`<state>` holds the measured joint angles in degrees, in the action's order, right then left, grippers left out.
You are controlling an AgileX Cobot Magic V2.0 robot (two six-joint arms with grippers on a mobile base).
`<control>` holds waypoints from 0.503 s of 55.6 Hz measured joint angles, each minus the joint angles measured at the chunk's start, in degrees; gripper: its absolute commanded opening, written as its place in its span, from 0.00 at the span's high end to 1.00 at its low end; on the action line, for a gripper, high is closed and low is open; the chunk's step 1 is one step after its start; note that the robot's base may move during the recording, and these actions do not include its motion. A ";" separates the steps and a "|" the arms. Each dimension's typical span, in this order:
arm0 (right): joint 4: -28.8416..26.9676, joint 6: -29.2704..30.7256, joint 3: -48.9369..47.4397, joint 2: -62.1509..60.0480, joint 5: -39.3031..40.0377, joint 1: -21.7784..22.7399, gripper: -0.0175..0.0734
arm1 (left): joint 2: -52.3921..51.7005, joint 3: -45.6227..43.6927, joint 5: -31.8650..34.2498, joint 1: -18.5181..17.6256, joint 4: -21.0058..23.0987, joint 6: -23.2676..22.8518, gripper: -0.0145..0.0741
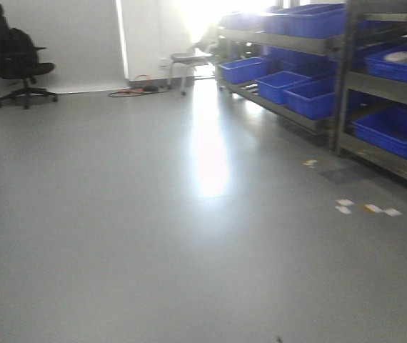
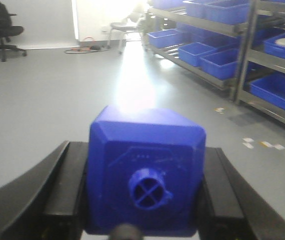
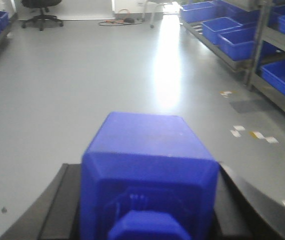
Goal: Pick and sort blue part to right shelf
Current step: 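Drive the base along the aisle toward the blue bin shelf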
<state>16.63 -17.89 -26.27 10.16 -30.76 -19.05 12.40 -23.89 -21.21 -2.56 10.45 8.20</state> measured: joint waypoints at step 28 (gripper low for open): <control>0.00 0.00 0.00 0.00 0.00 0.00 0.63 | 0.00 0.00 0.00 0.00 0.00 0.00 0.58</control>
<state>16.63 -17.89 -26.27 10.16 -30.76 -19.05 12.40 -23.89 -21.21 -2.56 10.45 8.20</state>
